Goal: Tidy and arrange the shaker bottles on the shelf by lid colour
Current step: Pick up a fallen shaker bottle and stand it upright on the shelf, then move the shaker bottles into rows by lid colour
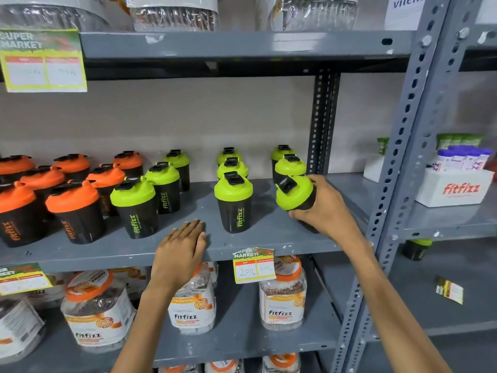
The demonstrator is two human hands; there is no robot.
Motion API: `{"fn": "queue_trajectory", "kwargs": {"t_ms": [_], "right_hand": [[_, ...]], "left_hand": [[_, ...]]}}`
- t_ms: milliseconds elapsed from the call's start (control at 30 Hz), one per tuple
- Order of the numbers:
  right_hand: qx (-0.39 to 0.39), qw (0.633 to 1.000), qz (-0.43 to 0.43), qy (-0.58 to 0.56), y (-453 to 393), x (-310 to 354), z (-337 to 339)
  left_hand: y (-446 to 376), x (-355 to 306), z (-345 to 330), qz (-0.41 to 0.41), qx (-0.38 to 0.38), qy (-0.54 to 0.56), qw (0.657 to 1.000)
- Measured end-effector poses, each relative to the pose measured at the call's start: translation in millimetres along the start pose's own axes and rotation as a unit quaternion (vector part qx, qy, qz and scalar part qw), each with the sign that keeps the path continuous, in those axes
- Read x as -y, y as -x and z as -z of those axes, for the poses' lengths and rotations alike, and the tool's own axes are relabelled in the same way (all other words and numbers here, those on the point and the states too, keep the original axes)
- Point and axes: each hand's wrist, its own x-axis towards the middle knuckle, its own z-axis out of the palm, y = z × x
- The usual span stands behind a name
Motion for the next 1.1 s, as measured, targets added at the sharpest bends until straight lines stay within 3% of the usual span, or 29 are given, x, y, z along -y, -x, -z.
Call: {"fn": "queue_trajectory", "kwargs": {"t_ms": [200,533,633,667,733,800,933,1100], "right_hand": [[-0.056,0.981,-0.055,-0.178,4,-2,-16],[-0.069,0.975,-0.062,-0.201,15,-17,-36],[-0.089,0.975,-0.069,-0.19,26,-16,-41],[-0.099,0.975,-0.072,-0.185,31,-14,-42],[-0.122,0.975,-0.073,-0.174,40,-12,-46],[-0.142,0.972,-0.078,-0.168,48,-7,-53],[-0.157,0.971,-0.094,-0.154,46,5,-72],[-0.121,0.976,-0.117,-0.141,34,13,-83]], "left_hand": [[2,-4,4,0.005,-0.006,0.005,1.0],[3,-7,5,0.004,-0.019,0.008,1.0],[5,-21,11,0.066,-0.056,0.063,0.994],[6,-29,12,0.121,-0.088,0.112,0.982],[10,-53,16,0.236,-0.157,0.245,0.927],[10,-88,21,0.269,-0.208,0.343,0.876],[-7,-151,27,0.283,-0.201,0.391,0.852],[-38,-175,19,0.349,-0.193,0.44,0.805]]}}
